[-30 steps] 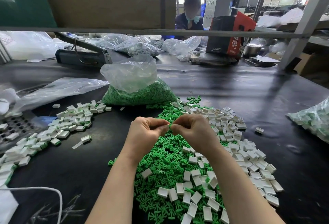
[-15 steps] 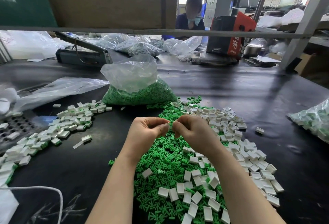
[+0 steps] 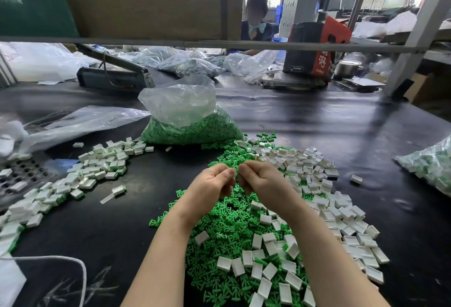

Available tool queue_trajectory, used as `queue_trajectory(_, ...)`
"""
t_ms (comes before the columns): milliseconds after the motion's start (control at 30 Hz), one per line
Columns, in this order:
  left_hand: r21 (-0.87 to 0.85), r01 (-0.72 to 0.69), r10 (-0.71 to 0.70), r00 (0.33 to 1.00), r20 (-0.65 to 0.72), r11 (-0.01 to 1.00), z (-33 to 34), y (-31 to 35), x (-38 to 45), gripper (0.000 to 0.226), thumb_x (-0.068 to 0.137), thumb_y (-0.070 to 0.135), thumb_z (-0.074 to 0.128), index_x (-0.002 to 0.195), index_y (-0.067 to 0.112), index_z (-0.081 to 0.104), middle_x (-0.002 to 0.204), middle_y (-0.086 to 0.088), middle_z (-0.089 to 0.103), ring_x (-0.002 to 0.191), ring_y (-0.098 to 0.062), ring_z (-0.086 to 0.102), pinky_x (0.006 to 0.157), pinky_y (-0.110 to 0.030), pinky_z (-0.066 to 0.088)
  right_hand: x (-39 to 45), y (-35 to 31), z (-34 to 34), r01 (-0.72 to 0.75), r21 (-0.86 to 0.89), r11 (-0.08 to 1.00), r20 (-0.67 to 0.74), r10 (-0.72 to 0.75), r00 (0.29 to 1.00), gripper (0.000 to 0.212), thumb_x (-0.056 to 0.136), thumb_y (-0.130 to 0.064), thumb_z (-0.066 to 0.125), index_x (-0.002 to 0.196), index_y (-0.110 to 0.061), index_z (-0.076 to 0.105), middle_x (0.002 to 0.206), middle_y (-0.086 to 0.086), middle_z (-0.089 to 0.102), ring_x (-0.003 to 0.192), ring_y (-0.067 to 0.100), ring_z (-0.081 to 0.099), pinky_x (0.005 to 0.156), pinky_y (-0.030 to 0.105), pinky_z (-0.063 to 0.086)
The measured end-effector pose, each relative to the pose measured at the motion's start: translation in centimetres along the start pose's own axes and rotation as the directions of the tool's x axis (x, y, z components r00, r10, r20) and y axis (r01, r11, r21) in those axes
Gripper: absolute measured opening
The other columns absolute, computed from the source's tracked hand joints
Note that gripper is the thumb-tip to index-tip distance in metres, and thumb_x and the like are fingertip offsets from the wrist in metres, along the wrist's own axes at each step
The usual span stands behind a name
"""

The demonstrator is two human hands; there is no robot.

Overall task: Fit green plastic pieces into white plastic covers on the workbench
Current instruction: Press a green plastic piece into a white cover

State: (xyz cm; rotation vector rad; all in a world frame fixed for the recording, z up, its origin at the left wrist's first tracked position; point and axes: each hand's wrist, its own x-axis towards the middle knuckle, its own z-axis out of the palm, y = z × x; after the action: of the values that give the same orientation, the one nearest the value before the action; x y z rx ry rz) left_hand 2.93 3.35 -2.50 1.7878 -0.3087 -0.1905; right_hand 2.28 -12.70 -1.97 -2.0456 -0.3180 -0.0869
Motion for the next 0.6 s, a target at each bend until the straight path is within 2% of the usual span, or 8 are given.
queue_trajectory(67,-0.029,-0.023,0.024,1.000,0.015,0.999,0.14,0.06,-0.03,0.030,0.103,0.020,0.043,0.074,0.014,0.051,0.061,0.004,0.048,0.056,-0.008,0.040,0.052,-0.017,0.033,-0.03,0.14,0.06,-0.020,0.022,1.000,0.012,0.020,1.000,0.041,0.102,-0.025,0.046,0.062,-0.018,0.053,0.054,-0.004,0.053,0.053,0.012,0.045,0.058,0.033,0.038)
queue_trajectory(133,-0.036,-0.047,0.047,0.999,0.015,0.998,0.22,0.12,-0.01,0.031,0.103,0.019,0.042,0.072,0.015,0.049,0.062,0.002,0.044,0.055,-0.008,0.036,0.052,-0.019,0.030,-0.05,0.21,0.10,-0.045,0.065,0.997,0.026,0.043,0.999,0.042,0.103,-0.025,0.044,0.063,-0.014,0.053,0.055,-0.001,0.052,0.056,0.016,0.044,0.060,0.035,0.037)
queue_trajectory(233,-0.051,-0.061,0.063,0.998,0.030,0.997,0.41,0.22,0.02,0.031,0.103,0.015,0.041,0.072,0.015,0.046,0.062,0.003,0.040,0.053,-0.004,0.035,0.052,-0.016,0.030,-0.05,0.26,0.18,-0.062,0.111,0.992,0.041,0.058,0.997,0.042,0.103,-0.023,0.043,0.063,-0.013,0.052,0.054,-0.001,0.049,0.057,0.018,0.041,0.060,0.035,0.035)
queue_trajectory(367,-0.077,-0.070,0.074,0.996,0.056,0.995,0.51,0.33,0.01,0.029,0.103,0.013,0.040,0.075,0.014,0.045,0.060,0.007,0.039,0.050,0.000,0.035,0.051,-0.013,0.031,-0.02,0.25,0.17,-0.067,0.114,0.991,0.058,0.060,0.996,0.040,0.103,-0.022,0.043,0.064,-0.016,0.050,0.054,-0.005,0.046,0.058,0.018,0.039,0.059,0.035,0.033)
queue_trajectory(500,-0.030,-0.082,0.084,0.993,0.086,0.996,0.08,-0.02,0.04,0.027,0.104,0.016,0.040,0.077,0.014,0.045,0.061,0.005,0.038,0.055,-0.006,0.031,0.053,-0.021,0.026,-0.03,0.14,0.03,-0.062,0.100,0.993,0.098,0.052,0.994,0.037,0.103,-0.021,0.044,0.067,-0.016,0.049,0.059,0.000,0.044,0.060,0.019,0.038,0.060,0.036,0.032)
queue_trajectory(600,-0.031,-0.084,0.087,0.991,0.106,0.996,-0.14,-0.18,-0.02,0.027,0.103,0.018,0.042,0.076,0.016,0.046,0.062,0.007,0.037,0.055,-0.005,0.031,0.053,-0.018,0.028,-0.13,0.07,-0.04,-0.066,0.090,0.994,0.126,0.055,0.990,0.035,0.103,-0.019,0.044,0.069,-0.015,0.048,0.061,0.000,0.042,0.061,0.018,0.038,0.060,0.035,0.032)
